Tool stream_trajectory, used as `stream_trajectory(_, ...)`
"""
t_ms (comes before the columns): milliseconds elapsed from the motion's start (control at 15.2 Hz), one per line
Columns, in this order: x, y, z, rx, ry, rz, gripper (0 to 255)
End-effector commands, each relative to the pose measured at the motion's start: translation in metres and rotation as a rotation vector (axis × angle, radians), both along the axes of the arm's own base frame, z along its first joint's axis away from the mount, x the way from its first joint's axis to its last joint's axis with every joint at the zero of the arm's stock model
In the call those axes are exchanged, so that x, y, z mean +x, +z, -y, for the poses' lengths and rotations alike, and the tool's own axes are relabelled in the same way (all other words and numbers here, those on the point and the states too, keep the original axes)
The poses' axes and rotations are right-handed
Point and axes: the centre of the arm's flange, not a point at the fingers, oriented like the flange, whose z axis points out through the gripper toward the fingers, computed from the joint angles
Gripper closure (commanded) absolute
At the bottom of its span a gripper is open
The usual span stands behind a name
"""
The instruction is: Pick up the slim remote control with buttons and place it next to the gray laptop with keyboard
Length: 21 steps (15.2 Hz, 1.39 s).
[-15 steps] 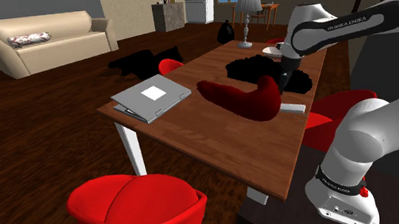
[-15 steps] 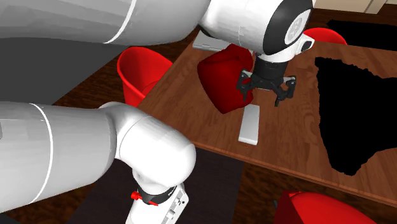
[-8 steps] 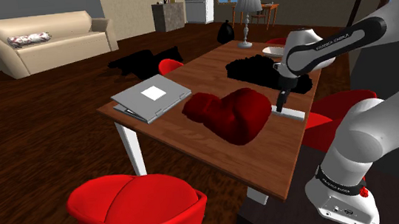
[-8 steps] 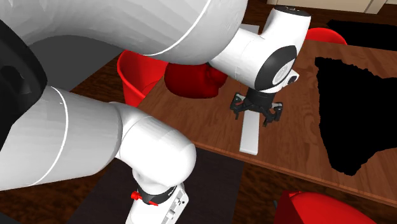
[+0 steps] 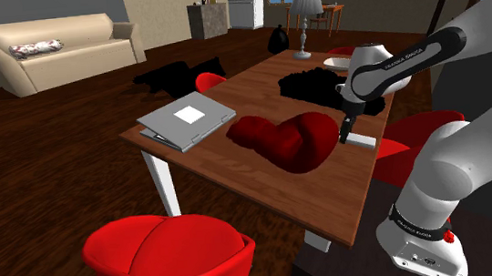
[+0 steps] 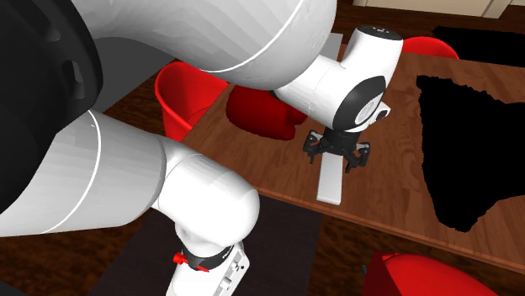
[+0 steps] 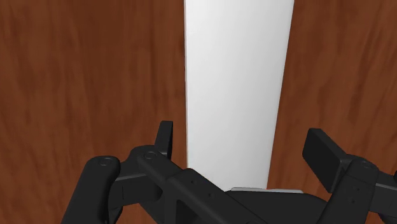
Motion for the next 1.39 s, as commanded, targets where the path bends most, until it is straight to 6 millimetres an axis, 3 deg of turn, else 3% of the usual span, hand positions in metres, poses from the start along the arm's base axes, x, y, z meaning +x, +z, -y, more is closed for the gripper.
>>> stream_trajectory(0, 0.000, 0.000, 0.000, 0.000, 0.000, 0.000, 0)
stream_trajectory(132, 0.000, 0.000, 0.000, 0.000, 0.000, 0.000, 0)
stream_trajectory(198, 0.000, 0.000, 0.000, 0.000, 0.000, 0.000, 255)
stream_trajectory(792, 0.000, 0.000, 0.000, 0.000, 0.000, 0.000, 255)
stream_trajectory(1320, 0.000, 0.042, 0.000, 0.000, 0.000, 0.000, 255)
